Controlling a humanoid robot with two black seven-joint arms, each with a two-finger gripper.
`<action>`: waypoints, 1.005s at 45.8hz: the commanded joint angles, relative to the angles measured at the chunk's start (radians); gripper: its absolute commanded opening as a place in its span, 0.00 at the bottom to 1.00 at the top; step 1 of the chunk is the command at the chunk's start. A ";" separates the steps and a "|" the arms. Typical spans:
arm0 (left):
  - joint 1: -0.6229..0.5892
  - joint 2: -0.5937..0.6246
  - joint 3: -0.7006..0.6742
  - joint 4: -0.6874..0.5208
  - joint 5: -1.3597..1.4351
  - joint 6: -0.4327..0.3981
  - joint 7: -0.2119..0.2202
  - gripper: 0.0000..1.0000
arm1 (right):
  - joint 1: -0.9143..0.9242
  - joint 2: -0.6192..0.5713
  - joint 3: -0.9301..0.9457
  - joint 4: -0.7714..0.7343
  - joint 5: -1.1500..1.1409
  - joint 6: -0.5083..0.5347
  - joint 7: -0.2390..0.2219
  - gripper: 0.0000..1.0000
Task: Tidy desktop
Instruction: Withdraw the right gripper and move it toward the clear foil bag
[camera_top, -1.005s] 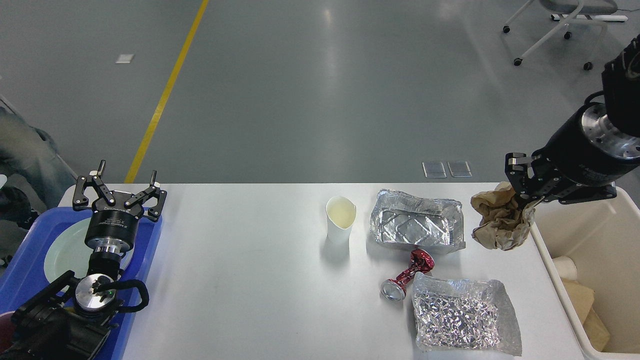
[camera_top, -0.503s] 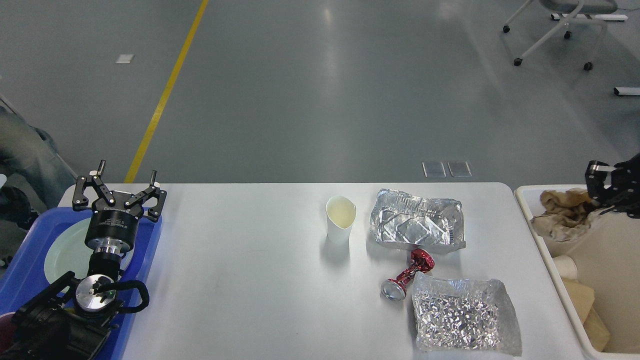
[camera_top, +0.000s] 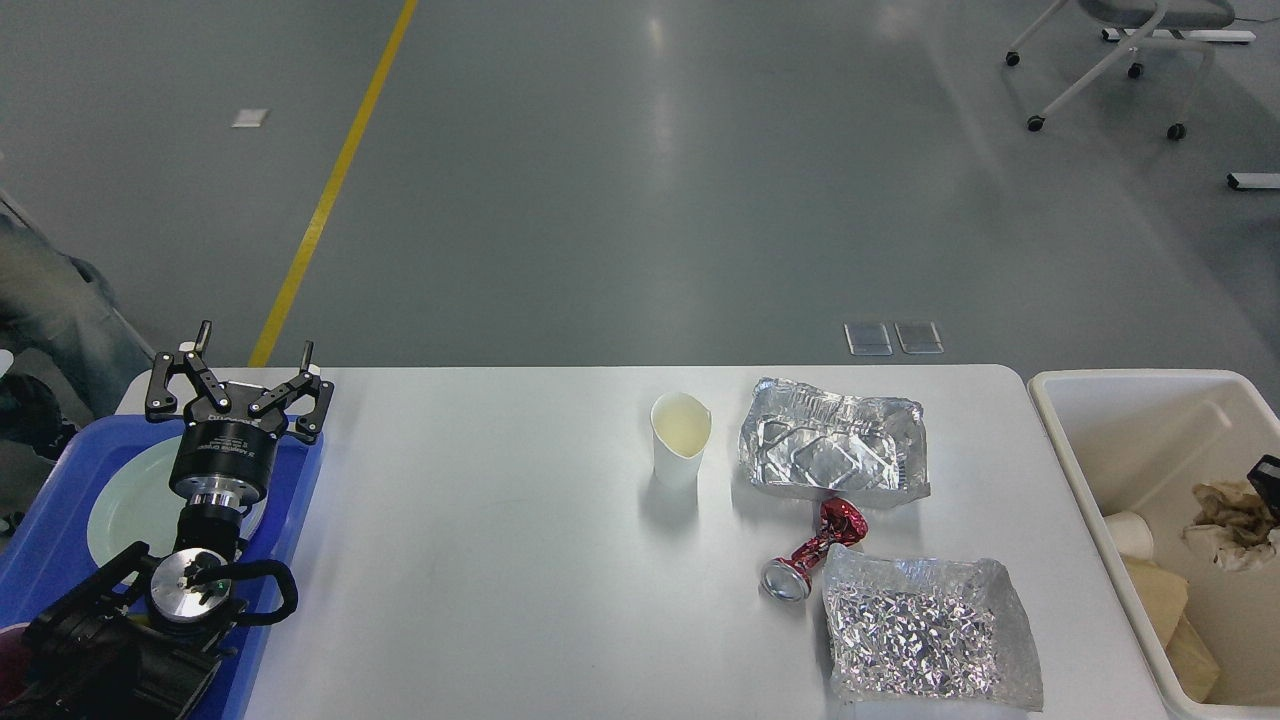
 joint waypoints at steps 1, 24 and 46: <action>0.000 0.000 0.000 0.000 0.000 0.000 0.000 0.96 | -0.243 0.105 0.064 -0.146 0.012 -0.194 -0.002 0.00; 0.000 0.000 0.000 0.000 0.000 0.000 0.000 0.96 | -0.624 0.392 0.239 -0.562 0.019 -0.352 -0.006 0.00; 0.000 0.000 0.000 0.000 0.000 0.000 0.000 0.96 | -0.584 0.377 0.240 -0.522 0.019 -0.384 0.000 1.00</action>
